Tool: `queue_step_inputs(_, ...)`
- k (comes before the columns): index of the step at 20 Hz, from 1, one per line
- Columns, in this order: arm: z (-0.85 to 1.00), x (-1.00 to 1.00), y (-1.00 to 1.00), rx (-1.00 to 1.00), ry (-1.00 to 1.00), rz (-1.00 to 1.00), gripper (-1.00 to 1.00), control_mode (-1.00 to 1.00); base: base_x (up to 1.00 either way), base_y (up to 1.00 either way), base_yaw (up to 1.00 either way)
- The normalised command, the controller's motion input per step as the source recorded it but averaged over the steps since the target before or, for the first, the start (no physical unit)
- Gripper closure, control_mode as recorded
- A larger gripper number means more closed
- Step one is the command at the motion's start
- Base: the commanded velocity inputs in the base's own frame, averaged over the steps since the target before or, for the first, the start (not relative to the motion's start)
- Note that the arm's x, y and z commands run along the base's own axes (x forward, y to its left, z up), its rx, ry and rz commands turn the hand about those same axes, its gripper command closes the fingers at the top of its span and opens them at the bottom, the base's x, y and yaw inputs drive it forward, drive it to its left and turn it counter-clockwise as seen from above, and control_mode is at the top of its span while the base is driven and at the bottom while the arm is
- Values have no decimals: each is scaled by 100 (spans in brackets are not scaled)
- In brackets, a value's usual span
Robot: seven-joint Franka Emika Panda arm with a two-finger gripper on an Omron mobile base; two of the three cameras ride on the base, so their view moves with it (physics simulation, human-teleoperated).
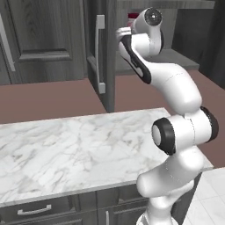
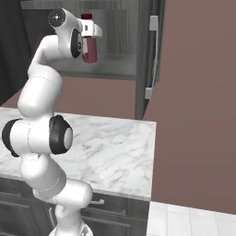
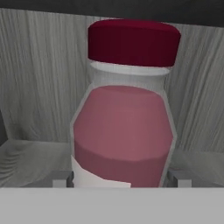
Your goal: Pick the juice, can from the counter and place them in the open cabinet.
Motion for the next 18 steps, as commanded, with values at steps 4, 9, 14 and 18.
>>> queue_step_inputs(4, 0, 41, 19, 0, 0, 0, 100, -100, 0, 0, 0)
queue_step_inputs(9, 0, 33, 15, 0, 0, 0, 100, -100, 0, 0, 0)
queue_step_inputs(14, 0, 34, 4, 0, 2, 0, 100, -100, 0, 0, 0)
queue_step_inputs(18, 0, 3, 1, 3, 3, 3, 100, -100, 0, 0, 0)
